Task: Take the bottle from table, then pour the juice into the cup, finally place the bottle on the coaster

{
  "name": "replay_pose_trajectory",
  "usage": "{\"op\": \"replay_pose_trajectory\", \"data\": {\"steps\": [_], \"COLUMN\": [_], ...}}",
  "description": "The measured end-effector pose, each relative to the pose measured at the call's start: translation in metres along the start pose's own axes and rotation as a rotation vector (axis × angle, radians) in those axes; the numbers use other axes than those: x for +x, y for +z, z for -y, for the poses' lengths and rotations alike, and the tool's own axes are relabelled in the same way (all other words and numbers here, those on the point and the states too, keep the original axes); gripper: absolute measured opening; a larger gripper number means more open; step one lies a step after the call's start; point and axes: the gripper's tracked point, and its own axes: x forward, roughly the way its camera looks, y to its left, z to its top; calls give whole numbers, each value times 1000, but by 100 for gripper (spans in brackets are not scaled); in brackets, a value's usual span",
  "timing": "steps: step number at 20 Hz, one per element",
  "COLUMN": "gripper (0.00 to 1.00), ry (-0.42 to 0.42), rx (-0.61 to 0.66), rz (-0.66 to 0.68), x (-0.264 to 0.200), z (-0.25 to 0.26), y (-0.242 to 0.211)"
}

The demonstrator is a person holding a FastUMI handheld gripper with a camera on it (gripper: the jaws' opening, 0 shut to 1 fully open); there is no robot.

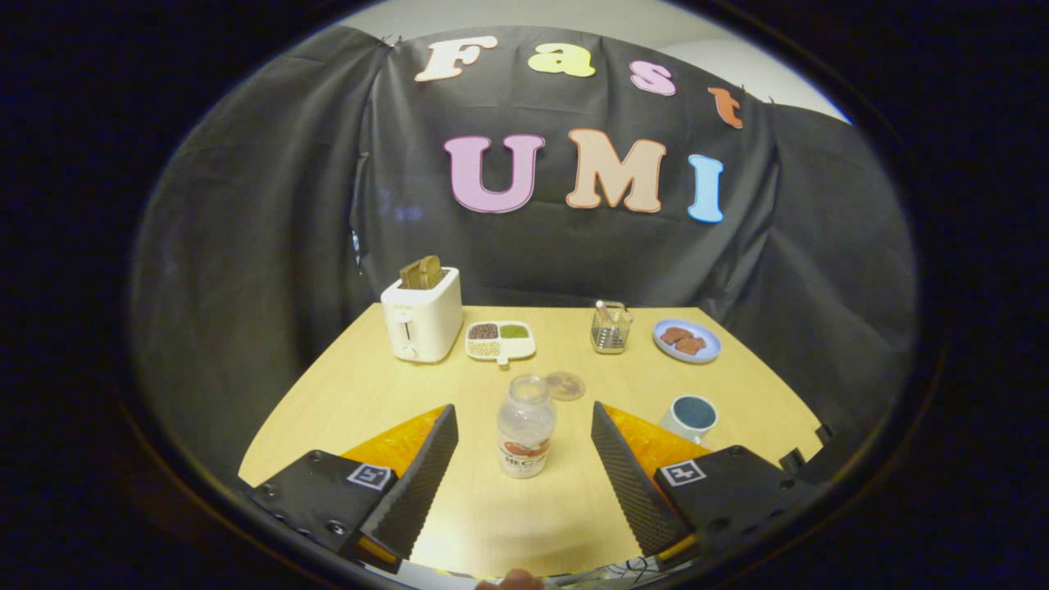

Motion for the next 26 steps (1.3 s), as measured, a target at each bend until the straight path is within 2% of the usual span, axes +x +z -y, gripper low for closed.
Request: {"op": "replay_pose_trajectory", "data": {"steps": [6, 11, 18, 26], "gripper": [100, 100, 99, 94], "ry": [-39, -101, -171, -222], "rx": [-60, -88, -60, -46], "rz": [-112, -166, -185, -128], "x": [49, 88, 122, 149], "z": [-16, -17, -8, 2], "y": [-67, -99, -114, -106]}}
